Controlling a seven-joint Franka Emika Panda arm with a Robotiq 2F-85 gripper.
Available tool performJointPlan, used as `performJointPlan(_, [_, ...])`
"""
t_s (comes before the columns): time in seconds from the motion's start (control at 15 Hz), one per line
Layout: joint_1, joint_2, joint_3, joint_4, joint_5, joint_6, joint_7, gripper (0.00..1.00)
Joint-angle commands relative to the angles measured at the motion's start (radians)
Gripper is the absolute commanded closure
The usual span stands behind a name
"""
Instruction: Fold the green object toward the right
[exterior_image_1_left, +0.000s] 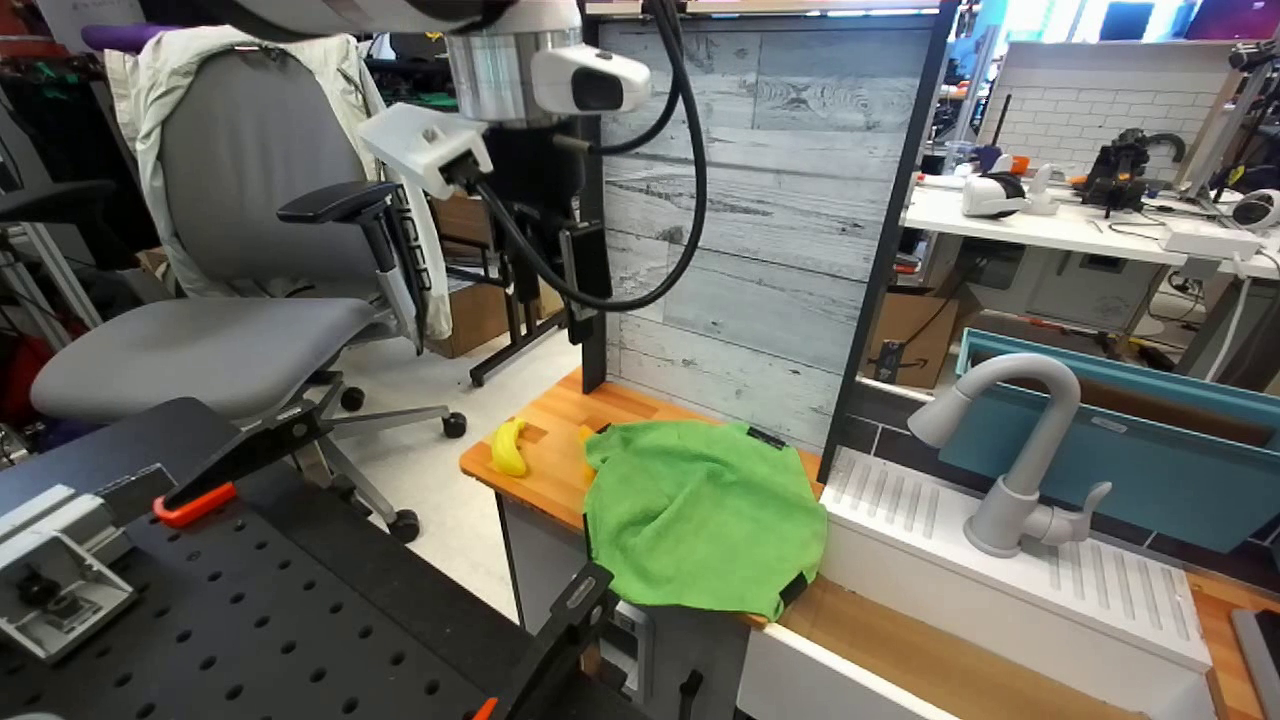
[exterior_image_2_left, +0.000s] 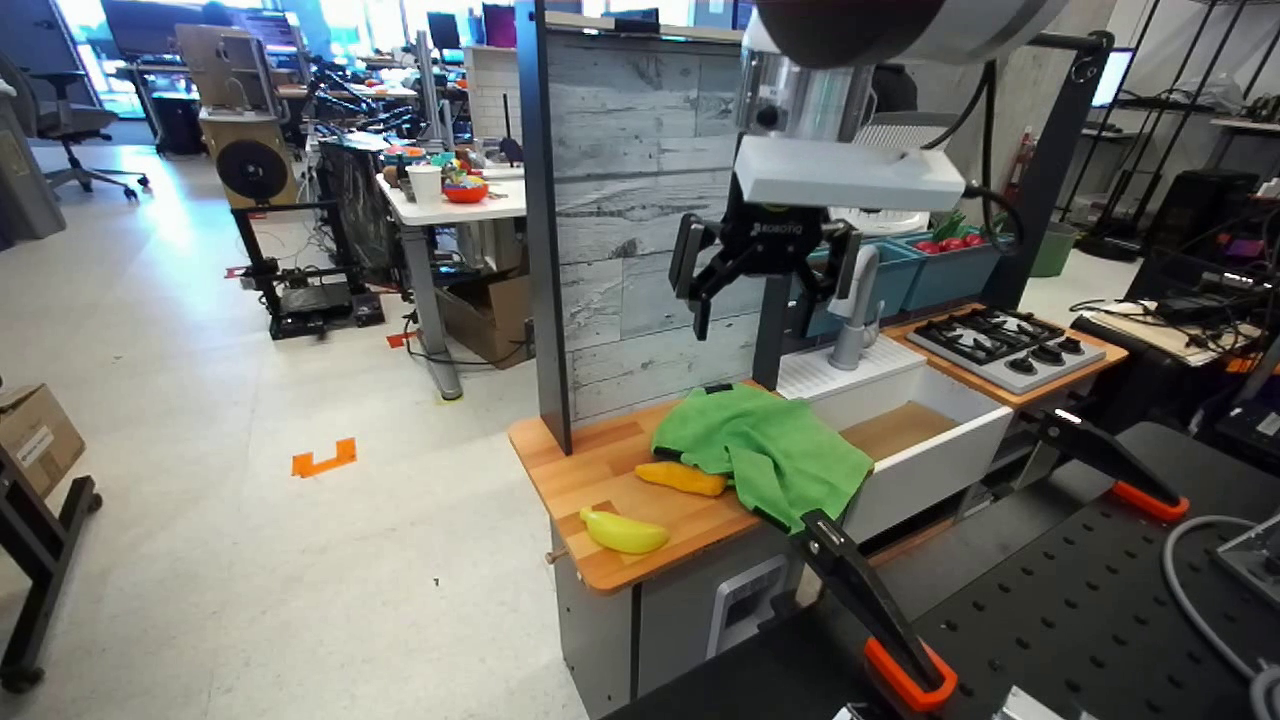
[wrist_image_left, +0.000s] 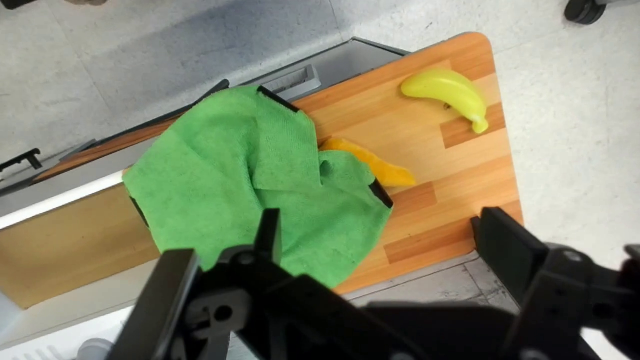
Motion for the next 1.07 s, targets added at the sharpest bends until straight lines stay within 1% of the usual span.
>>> performJointPlan(0.0, [0.084,0.152,-0.078,0.135,0.021,0.023,0.050,0.00])
performJointPlan(0.2, [0.131,0.251,-0.125,0.235,0.029,-0.003,0.065,0.00])
performJointPlan(0.47, [0.172,0.373,-0.178,0.367,0.031,-0.038,0.076,0.00])
performJointPlan(0.73, [0.180,0.475,-0.197,0.481,0.033,-0.096,0.075,0.00])
performJointPlan(1.0, [0.194,0.563,-0.209,0.568,0.024,-0.145,0.082,0.00])
